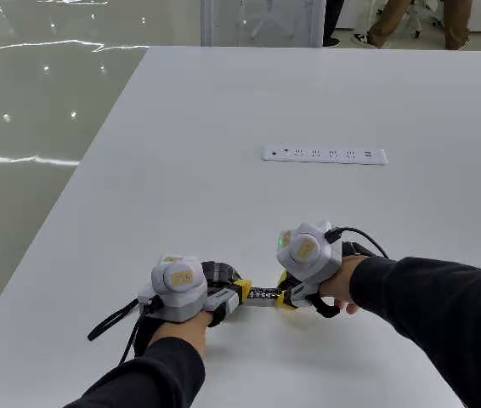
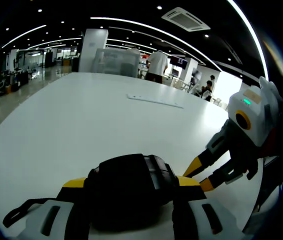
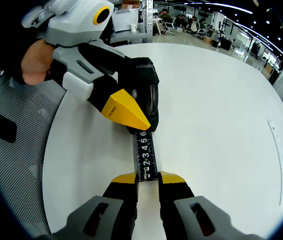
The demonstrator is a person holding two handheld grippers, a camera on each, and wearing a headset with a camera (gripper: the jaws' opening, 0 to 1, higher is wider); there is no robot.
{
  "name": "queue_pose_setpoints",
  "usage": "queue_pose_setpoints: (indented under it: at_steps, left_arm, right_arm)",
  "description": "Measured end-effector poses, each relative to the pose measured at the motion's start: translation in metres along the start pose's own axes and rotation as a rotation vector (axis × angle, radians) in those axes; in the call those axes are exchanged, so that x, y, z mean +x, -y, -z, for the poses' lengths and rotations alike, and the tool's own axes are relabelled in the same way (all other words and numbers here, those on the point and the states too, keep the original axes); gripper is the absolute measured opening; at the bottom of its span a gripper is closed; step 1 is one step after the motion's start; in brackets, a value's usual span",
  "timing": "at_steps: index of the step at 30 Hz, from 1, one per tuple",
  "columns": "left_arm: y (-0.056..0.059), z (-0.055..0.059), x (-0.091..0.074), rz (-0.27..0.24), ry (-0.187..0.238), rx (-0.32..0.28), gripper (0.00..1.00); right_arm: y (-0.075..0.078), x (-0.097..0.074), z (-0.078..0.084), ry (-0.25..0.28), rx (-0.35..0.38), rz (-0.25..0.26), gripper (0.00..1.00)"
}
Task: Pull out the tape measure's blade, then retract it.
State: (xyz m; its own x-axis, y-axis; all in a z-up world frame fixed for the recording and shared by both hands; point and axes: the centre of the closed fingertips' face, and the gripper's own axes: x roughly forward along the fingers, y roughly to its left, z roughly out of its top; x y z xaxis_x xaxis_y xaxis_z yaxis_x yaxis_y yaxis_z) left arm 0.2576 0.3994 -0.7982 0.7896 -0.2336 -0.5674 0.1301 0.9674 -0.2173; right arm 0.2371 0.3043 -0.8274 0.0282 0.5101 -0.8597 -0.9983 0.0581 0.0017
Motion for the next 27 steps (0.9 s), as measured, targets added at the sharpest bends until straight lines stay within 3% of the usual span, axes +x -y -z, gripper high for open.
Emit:
queue_pose_setpoints:
  at_steps: [27]
  left_arm:
    - [0.001, 0.0, -0.001, 0.01, -0.004, -0.006, 0.62]
  right_arm:
    - [-0.003, 0.012, -0.02, 0.056, 0.042, -0.01, 0.12]
